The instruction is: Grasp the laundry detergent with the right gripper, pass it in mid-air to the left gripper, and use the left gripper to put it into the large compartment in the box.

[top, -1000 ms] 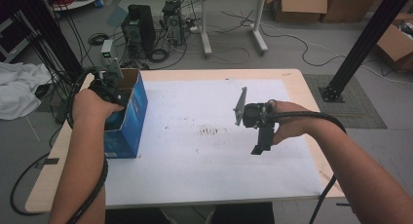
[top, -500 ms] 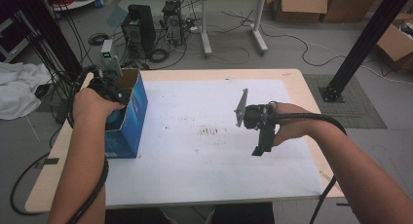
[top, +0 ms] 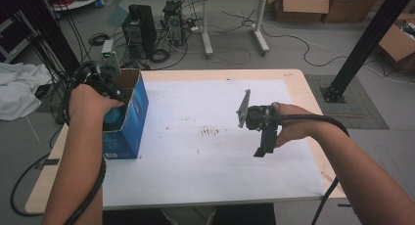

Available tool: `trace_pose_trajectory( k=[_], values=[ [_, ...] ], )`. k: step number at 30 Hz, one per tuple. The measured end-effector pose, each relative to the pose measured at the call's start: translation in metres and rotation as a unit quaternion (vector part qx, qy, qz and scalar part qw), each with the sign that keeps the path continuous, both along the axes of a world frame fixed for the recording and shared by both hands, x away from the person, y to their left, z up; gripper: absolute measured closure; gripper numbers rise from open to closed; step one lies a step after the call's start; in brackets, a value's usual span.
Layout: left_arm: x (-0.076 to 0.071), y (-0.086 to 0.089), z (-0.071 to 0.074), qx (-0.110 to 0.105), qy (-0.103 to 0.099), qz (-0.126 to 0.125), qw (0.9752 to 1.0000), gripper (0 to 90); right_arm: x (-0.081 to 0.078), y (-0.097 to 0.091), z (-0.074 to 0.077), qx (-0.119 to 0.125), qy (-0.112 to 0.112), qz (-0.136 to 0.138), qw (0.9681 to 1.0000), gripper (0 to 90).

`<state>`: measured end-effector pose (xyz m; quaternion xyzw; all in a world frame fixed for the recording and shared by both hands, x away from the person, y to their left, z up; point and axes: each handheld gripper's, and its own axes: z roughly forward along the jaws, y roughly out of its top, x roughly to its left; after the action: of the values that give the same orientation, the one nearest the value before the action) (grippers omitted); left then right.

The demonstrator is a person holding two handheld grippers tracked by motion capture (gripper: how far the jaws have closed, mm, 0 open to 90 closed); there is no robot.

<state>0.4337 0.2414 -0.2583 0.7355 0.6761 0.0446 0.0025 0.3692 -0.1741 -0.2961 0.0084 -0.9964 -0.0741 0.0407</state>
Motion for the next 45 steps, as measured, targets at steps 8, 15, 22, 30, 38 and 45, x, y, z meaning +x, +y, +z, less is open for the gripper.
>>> trace_pose_trajectory(
  k=[8, 15, 22, 30, 38, 45],
  values=[
    [-0.002, -0.003, 0.014, 0.003, -0.008, -0.003, 1.0000, 20.7, -0.001, 0.002, 0.001, 0.001, -0.002, 0.001, 1.0000, 0.0],
    [-0.003, -0.009, 0.026, 0.012, -0.012, -0.024, 0.9996, 15.6, -0.001, 0.003, 0.001, 0.001, -0.001, 0.002, 1.0000, 0.0],
    [-0.005, -0.012, 0.035, 0.013, -0.019, -0.040, 0.9989, 14.1, 0.000, 0.005, 0.000, -0.002, 0.002, 0.003, 1.0000, 0.0],
    [-0.006, -0.016, 0.052, 0.018, -0.029, -0.054, 0.9980, 10.8, -0.001, 0.007, 0.003, -0.003, 0.000, 0.002, 1.0000, 0.0],
    [-0.007, -0.030, 0.065, 0.019, -0.035, -0.086, 0.9955, 4.1, -0.001, 0.007, 0.003, -0.006, 0.003, -0.002, 1.0000, 0.0],
    [-0.005, -0.043, 0.072, 0.020, -0.036, -0.108, 0.9933, 3.6, 0.000, 0.008, 0.005, -0.008, 0.002, -0.002, 1.0000, 0.0]
  ],
)
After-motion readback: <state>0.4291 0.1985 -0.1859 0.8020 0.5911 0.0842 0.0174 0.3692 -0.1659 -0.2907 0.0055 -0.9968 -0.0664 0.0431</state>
